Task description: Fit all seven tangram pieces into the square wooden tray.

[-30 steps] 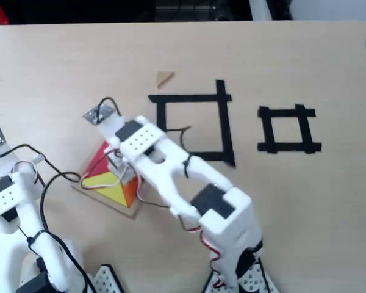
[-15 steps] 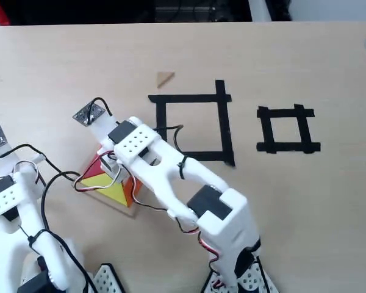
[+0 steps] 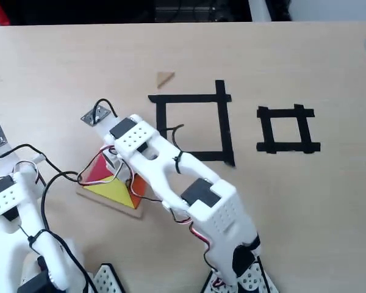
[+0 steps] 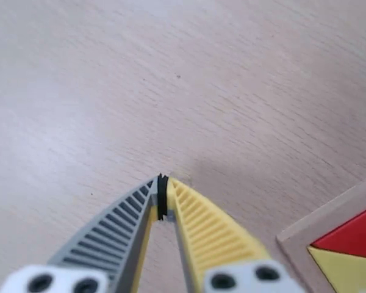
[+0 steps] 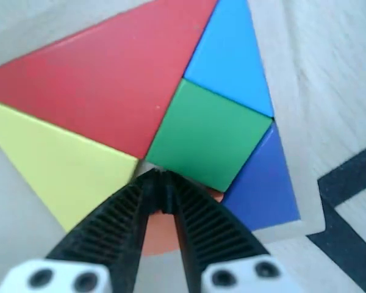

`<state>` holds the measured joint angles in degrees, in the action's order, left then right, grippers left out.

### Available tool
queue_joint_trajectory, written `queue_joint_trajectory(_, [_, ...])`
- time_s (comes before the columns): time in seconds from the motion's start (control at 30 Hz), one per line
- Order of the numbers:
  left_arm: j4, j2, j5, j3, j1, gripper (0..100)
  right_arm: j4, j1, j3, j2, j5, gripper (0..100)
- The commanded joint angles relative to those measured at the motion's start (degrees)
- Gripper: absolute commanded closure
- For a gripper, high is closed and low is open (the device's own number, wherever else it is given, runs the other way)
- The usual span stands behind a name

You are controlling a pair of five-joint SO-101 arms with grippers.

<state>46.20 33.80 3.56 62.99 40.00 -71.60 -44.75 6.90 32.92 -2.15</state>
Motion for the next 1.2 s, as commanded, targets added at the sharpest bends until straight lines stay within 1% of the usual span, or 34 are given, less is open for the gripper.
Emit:
queue_joint_trajectory(0.0, [-1.0,0.4,-0.4,-1.2,-0.8,97,-3.3,1.1,4.7,-2.9,-0.6,98.8])
queue_joint_trajectory(0.1, [-1.0,0.4,-0.4,-1.2,-1.1,97,-6.2,1.2,7.7,-8.8,-1.7,98.8])
queue_joint_trajectory(0.2, [-1.0,0.4,-0.4,-1.1,-1.1,97,-9.0,2.1,8.8,-15.6,-6.3,98.8])
queue_joint_trajectory(0.27, [-1.8,0.4,-0.4,-1.0,-1.2,97,-11.2,4.4,8.3,-19.7,-9.4,98.8])
queue_joint_trajectory(0.33, [-4.4,0.3,-0.6,-0.1,-1.3,97,-13.6,9.0,6.8,-23.6,-11.1,98.8])
queue_joint_trajectory(0.47, [-10.8,0.3,-0.7,3.2,-2.2,97,-17.7,18.9,2.6,-32.3,-11.5,98.8])
queue_joint_trajectory(0.53, [-13.1,0.8,-0.5,5.3,-4.2,97,-17.4,23.8,-1.2,-37.1,-11.6,98.8])
queue_joint_trajectory(0.6, [-13.4,0.9,-0.4,6.2,-6.6,97,-14.6,28.3,-7.4,-42.1,-12.7,98.8])
queue_joint_trajectory(0.67, [-11.6,1.1,-0.5,5.4,-8.2,97,-12.4,31.6,-14.9,-48.7,-15.1,98.8])
queue_joint_trajectory(0.7, [-9.1,1.4,-0.4,3.7,-9.1,97,-12.0,32.5,-18.8,-53.0,-15.6,98.8])
queue_joint_trajectory(0.8, [2.4,5.7,0.1,-4.0,-11.9,97,-11.6,32.7,-30.1,-69.5,-15.9,98.8])
queue_joint_trajectory(0.87, [10.2,10.0,3.4,-8.5,-15.4,97,-9.8,33.1,-37.4,-81.4,-15.6,98.8])
queue_joint_trajectory(0.93, [14.9,14.1,6.2,-10.3,-19.4,97,-6.7,35.8,-44.9,-91.5,-15.6,98.8])
queue_joint_trajectory(1.03, [14.7,18.2,5.2,-6.5,-23.5,97,0.7,43.4,-54.3,-97.5,-15.8,98.8])
queue_joint_trajectory(1.1, [12.0,19.6,3.9,-2.0,-25.0,97,5.0,46.9,-60.0,-96.2,-15.9,98.8])
queue_joint_trajectory(1.17, [7.8,20.1,1.6,3.1,-25.8,97,10.0,48.4,-65.2,-94.0,-15.9,98.8])
